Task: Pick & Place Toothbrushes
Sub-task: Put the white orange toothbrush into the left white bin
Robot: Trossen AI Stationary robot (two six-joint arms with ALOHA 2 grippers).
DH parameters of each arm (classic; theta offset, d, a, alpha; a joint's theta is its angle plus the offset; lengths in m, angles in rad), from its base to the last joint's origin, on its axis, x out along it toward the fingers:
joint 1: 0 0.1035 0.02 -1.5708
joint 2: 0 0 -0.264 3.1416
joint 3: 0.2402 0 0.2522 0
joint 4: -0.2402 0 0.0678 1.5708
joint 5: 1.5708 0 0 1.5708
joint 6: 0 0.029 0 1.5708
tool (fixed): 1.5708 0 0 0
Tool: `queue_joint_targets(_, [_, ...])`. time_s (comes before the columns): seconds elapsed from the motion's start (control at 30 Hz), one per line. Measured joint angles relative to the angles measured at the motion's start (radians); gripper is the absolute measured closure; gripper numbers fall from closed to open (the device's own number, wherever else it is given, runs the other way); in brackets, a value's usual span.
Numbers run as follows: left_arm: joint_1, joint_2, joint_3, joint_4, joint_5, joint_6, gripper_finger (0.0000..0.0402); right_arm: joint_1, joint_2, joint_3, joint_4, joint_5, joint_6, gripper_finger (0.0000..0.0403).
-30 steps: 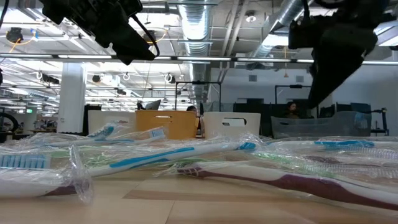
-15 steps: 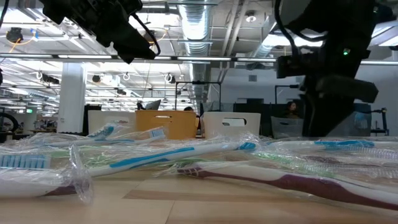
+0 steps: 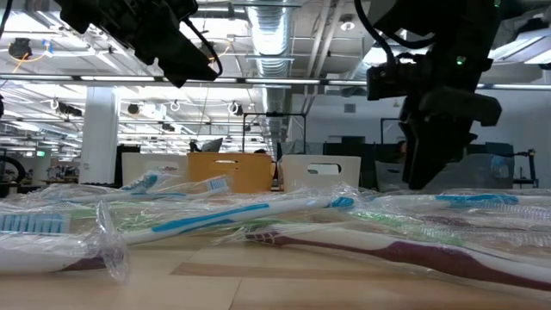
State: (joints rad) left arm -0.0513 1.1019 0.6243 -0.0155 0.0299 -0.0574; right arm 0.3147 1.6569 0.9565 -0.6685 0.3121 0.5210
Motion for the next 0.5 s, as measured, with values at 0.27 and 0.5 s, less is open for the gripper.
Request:
queue_joint_targets(0.27, [0.0, 0.0, 0.0, -0.002, 0.0, 0.0, 0.0247, -0.023, 0.0, -0.01, 0.033, -0.005, 0.001, 0.0182])
queue_joint_targets(0.5, [0.0, 0.0, 0.0, -0.002, 0.0, 0.0, 0.0247, -0.031, 0.0, -0.049, 0.059, -0.009, 0.003, 0.0182])
